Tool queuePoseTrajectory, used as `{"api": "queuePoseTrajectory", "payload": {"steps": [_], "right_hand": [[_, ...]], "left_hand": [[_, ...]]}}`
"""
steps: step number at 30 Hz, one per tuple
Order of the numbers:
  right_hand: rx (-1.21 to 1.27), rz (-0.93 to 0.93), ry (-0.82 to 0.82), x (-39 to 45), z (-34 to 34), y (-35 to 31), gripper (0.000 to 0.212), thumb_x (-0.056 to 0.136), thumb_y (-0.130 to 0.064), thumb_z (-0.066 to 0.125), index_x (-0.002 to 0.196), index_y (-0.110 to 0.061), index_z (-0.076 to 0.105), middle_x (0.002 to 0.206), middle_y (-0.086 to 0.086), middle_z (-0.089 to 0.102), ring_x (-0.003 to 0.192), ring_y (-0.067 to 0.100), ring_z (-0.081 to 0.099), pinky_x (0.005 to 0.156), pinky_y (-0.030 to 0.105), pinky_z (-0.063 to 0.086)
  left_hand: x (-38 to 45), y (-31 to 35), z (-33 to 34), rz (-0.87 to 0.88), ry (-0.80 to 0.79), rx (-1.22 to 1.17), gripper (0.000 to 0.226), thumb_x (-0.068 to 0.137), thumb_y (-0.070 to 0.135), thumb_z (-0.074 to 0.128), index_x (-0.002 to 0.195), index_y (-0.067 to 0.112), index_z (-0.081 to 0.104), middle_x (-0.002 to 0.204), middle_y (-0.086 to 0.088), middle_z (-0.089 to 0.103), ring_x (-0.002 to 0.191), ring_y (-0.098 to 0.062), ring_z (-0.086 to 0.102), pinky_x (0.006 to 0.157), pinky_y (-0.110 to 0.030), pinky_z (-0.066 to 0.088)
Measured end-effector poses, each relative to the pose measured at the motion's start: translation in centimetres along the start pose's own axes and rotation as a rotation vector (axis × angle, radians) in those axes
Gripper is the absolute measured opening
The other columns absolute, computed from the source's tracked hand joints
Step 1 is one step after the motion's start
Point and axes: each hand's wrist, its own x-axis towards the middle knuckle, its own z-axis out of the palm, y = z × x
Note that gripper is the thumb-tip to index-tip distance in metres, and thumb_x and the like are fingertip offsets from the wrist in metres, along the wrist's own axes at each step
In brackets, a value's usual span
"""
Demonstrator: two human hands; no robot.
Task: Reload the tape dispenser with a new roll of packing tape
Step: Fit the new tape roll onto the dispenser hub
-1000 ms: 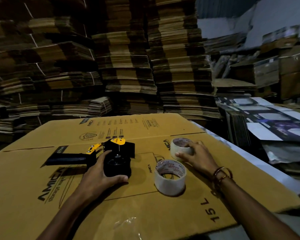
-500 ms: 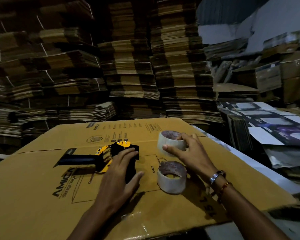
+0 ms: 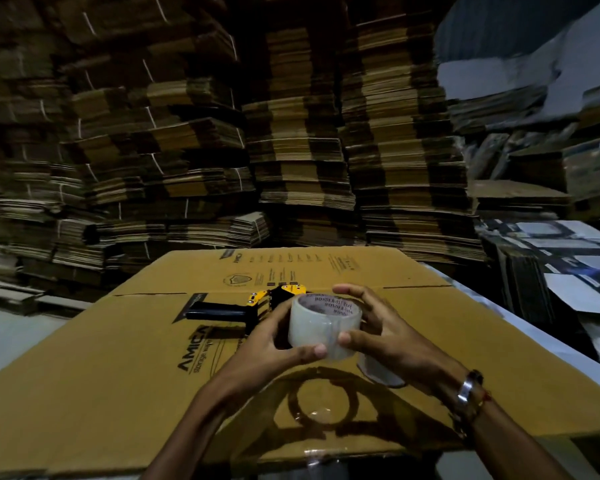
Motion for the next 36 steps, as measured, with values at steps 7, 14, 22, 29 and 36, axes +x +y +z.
{"api": "queuePoseTrajectory", "payload": {"steps": [7, 14, 22, 29, 36], "right_hand": [[0.279, 0.05, -0.003, 0.3, 1.5, 1.7, 0.083, 0.066, -0.034, 0.089, 0.14, -0.036, 0.051, 0.141, 0.008, 0.056, 0.125, 0.03, 0.06, 0.097, 0.042, 0.054], [0.042, -0.003, 0.095, -0.4, 2.8, 1.7, 0.093, 0.062, -0.037, 0.091, 0.141, -0.044, 0.043, 0.135, -0.014, 0.06, 0.122, 0.007, 0.06, 0.095, 0.029, 0.054], [-0.451, -0.118, 0.159, -0.8, 3.9, 2.2, 0.101, 0.07, -0.039, 0.088, 0.146, -0.054, 0.022, 0.148, -0.03, 0.034, 0.134, -0.013, 0.034, 0.104, 0.019, 0.032], [-0.178, -0.003, 0.116, -0.2, 2.8, 2.8, 0.094, 0.064, -0.041, 0.092, 0.141, -0.053, 0.039, 0.144, -0.016, 0.049, 0.132, 0.014, 0.05, 0.106, 0.049, 0.047], [-0.1, 0.001, 0.338, 1.9, 2.2, 3.1, 0.096, 0.07, -0.043, 0.077, 0.153, -0.033, 0.03, 0.143, -0.003, 0.051, 0.125, 0.015, 0.054, 0.105, 0.041, 0.049]], "left_hand": [[-0.5, -0.6, 1.0, 0.054, 0.163, 0.039, 0.076, 0.062, 0.036, 0.084, 0.129, 0.043, 0.048, 0.124, 0.012, 0.057, 0.101, 0.002, 0.063, 0.073, -0.018, 0.056], [-0.9, -1.3, 1.2, 0.074, 0.135, 0.072, 0.078, 0.072, 0.018, 0.086, 0.13, 0.045, 0.043, 0.127, 0.02, 0.052, 0.105, 0.019, 0.054, 0.079, -0.007, 0.049], [-1.0, -3.2, 0.8, 0.127, 0.227, 0.295, 0.084, 0.073, 0.03, 0.087, 0.14, 0.046, 0.039, 0.136, 0.028, 0.049, 0.125, 0.014, 0.044, 0.096, -0.007, 0.038], [-1.6, -3.9, -0.3, 0.124, 0.281, 0.337, 0.08, 0.07, 0.045, 0.084, 0.139, 0.046, 0.044, 0.139, 0.026, 0.044, 0.123, 0.005, 0.045, 0.087, -0.013, 0.041], [-0.3, -4.7, -1.5, 0.077, 0.418, 0.395, 0.055, 0.085, 0.031, 0.077, 0.135, 0.024, 0.056, 0.132, 0.008, 0.057, 0.123, -0.006, 0.053, 0.089, -0.022, 0.055]]}}
